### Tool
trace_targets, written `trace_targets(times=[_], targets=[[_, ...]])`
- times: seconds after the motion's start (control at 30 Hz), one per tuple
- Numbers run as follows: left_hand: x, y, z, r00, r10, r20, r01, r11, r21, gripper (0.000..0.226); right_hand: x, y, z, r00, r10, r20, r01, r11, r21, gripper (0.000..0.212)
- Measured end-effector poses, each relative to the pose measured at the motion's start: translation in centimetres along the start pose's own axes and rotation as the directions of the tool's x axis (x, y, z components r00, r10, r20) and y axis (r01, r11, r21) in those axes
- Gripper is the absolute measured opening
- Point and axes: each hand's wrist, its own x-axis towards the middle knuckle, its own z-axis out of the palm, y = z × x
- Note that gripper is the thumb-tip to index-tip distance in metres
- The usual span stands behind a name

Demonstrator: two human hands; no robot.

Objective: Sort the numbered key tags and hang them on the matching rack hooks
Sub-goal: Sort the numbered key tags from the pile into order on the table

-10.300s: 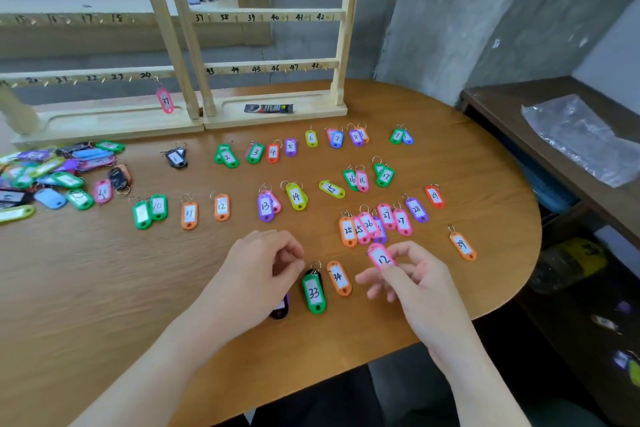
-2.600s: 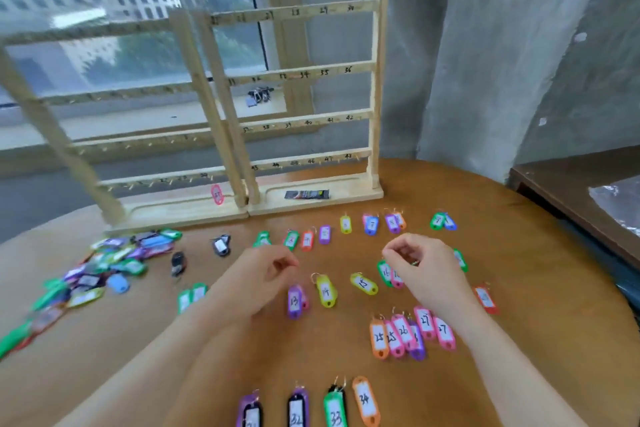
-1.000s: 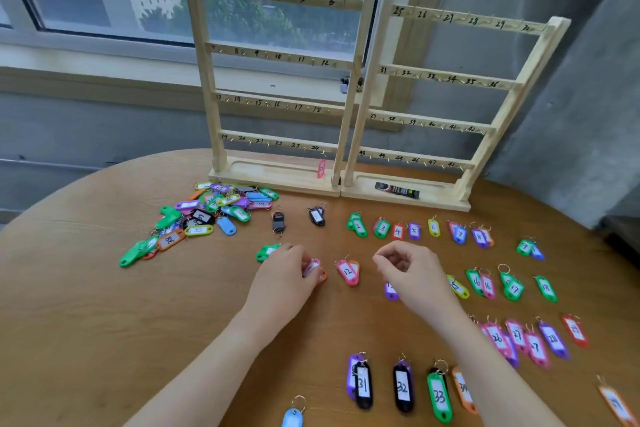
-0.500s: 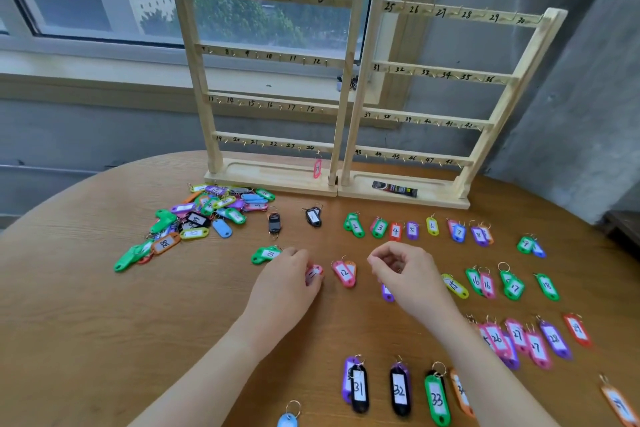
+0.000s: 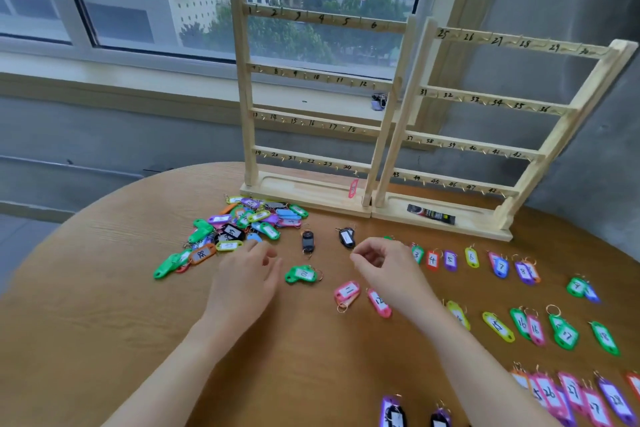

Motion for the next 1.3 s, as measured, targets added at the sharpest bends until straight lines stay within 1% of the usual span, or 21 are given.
trace_targets(times=[0.07, 0.17, 0.27, 0.37, 0.47, 0.53, 0.6, 0.7, 0.83, 0.9, 0.97, 1.03, 1.13, 1.3], targets=[[1.0, -3.3, -0.6, 0.999, -0.053, 0.008, 0.053, 0.999, -0.011, 0.013, 1.4, -1.1, 1.8, 0.998, -0.042, 0.036, 0.044, 0.998, -0.047, 0.013], [2.6, -6.2, -0.4, 0.999, -0.039, -0.006, 0.039, 0.999, 0.017, 0.025, 3.9, -2.5, 4.9, 0.989, -0.099, 0.112, 0.114, 0.983, -0.143, 0.010], [3.7, -6.8, 0.5, 1.000, -0.014, -0.014, 0.015, 0.997, 0.076, 0.039, 6.6, -3.4, 7.9, 0.979, -0.140, 0.149, 0.173, 0.955, -0.242, 0.010], [4.1, -7.4, 1.0, 0.999, 0.015, -0.038, -0.012, 0.996, 0.087, 0.045, 8.6, -3.8, 10.1, 0.976, -0.147, 0.159, 0.200, 0.890, -0.409, 0.025], [4.3, -7.9, 1.2, 0.998, 0.048, -0.042, -0.044, 0.995, 0.093, 0.045, 10.0, -4.4, 11.6, 0.974, -0.171, 0.148, 0.223, 0.840, -0.494, 0.036], [4.4, -7.9, 1.4, 0.997, 0.062, -0.039, -0.058, 0.993, 0.106, 0.048, 10.7, -4.5, 12.2, 0.968, -0.195, 0.159, 0.251, 0.810, -0.530, 0.036], [4.4, -7.9, 1.6, 0.997, 0.069, -0.033, -0.065, 0.991, 0.115, 0.047, 11.1, -4.2, 12.6, 0.967, -0.189, 0.171, 0.253, 0.792, -0.556, 0.032], [4.5, -8.1, 1.8, 0.996, 0.092, -0.023, -0.089, 0.991, 0.100, 0.041, 11.3, -3.6, 13.0, 0.976, -0.147, 0.162, 0.211, 0.832, -0.513, 0.027], [4.5, -8.4, 2.0, 0.989, 0.141, -0.034, -0.137, 0.985, 0.103, 0.035, 11.4, -3.5, 12.6, 0.975, -0.155, 0.159, 0.213, 0.854, -0.474, 0.018], [4.4, -8.3, 2.0, 0.987, 0.153, -0.047, -0.147, 0.983, 0.113, 0.038, 11.3, -3.7, 12.2, 0.975, -0.168, 0.149, 0.218, 0.866, -0.449, 0.011], [4.4, -8.0, 1.8, 0.986, 0.155, -0.059, -0.147, 0.982, 0.117, 0.042, 11.1, -4.0, 11.8, 0.975, -0.172, 0.138, 0.215, 0.883, -0.418, 0.011], [4.3, -7.8, 1.8, 0.984, 0.164, -0.063, -0.157, 0.981, 0.110, 0.040, 10.8, -4.4, 11.4, 0.977, -0.169, 0.127, 0.205, 0.909, -0.363, 0.011], [4.2, -7.5, 1.6, 0.985, 0.164, -0.052, -0.159, 0.982, 0.098, 0.031, 10.1, -5.1, 10.5, 0.978, -0.171, 0.117, 0.197, 0.944, -0.264, 0.011], [4.2, -7.2, 1.3, 0.981, 0.190, -0.037, -0.185, 0.976, 0.117, 0.006, 7.4, -5.7, 8.7, 0.982, -0.151, 0.117, 0.173, 0.962, -0.210, 0.012]])
